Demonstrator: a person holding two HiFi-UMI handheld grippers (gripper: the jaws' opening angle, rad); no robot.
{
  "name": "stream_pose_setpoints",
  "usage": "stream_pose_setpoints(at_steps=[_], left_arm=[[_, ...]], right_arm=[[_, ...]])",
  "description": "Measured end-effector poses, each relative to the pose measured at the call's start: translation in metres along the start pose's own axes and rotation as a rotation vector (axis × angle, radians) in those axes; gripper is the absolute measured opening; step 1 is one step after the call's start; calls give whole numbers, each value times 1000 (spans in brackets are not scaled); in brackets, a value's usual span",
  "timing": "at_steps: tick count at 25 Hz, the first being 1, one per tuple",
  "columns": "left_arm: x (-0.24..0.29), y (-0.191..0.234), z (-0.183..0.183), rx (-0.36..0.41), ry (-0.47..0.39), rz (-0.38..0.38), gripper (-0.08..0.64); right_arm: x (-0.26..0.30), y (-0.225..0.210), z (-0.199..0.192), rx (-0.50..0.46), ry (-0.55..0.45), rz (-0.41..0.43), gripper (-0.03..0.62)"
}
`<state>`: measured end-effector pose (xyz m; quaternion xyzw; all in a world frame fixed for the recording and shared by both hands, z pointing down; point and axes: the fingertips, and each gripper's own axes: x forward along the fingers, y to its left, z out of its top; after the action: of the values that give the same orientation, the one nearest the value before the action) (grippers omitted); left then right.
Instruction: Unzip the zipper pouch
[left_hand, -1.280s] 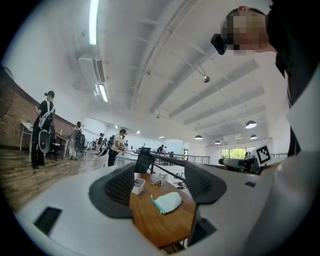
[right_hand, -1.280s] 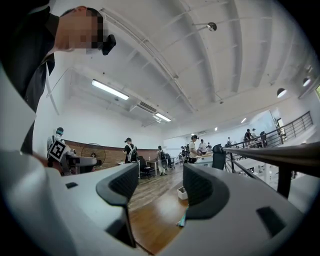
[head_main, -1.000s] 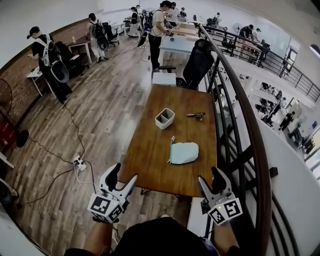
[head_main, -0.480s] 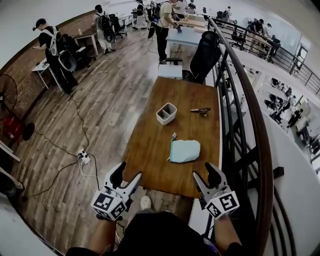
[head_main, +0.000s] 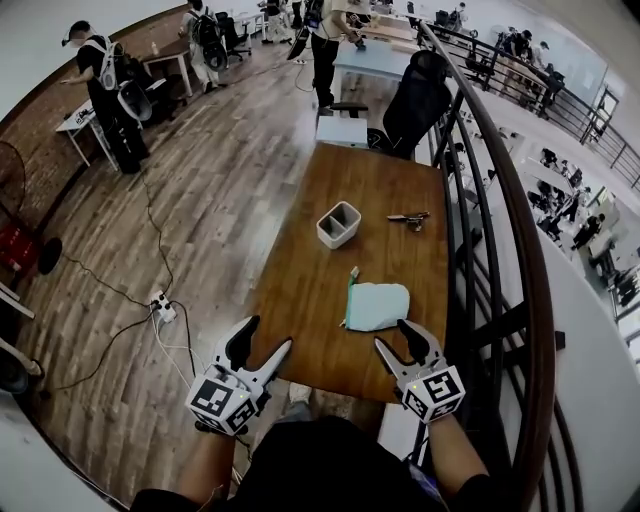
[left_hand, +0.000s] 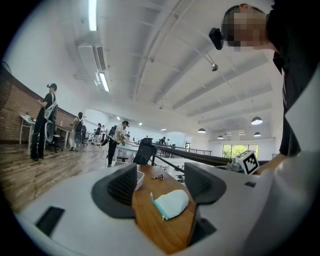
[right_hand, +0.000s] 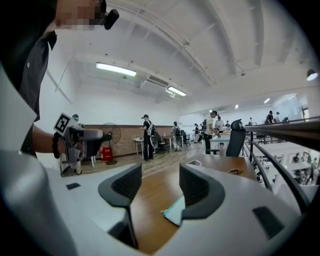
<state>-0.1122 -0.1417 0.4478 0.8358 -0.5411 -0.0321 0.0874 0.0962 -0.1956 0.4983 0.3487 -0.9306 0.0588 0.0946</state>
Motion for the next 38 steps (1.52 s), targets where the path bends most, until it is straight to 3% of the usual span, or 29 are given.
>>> stream_pose_setpoints(at_steps=[8, 21, 25, 38], left_arm=[[30, 34, -3, -11, 39, -9, 304], [47, 74, -20, -54, 108, 6, 304], [46, 79, -26, -73, 126, 17, 302], [46, 89, -43, -114, 157, 57, 302]], right_arm=[[59, -14, -50, -31, 180, 44, 222], [111, -14, -169, -252, 600, 207, 210], [116, -14, -182, -317, 669, 251, 219], [125, -20, -214, -344, 849, 365, 207]])
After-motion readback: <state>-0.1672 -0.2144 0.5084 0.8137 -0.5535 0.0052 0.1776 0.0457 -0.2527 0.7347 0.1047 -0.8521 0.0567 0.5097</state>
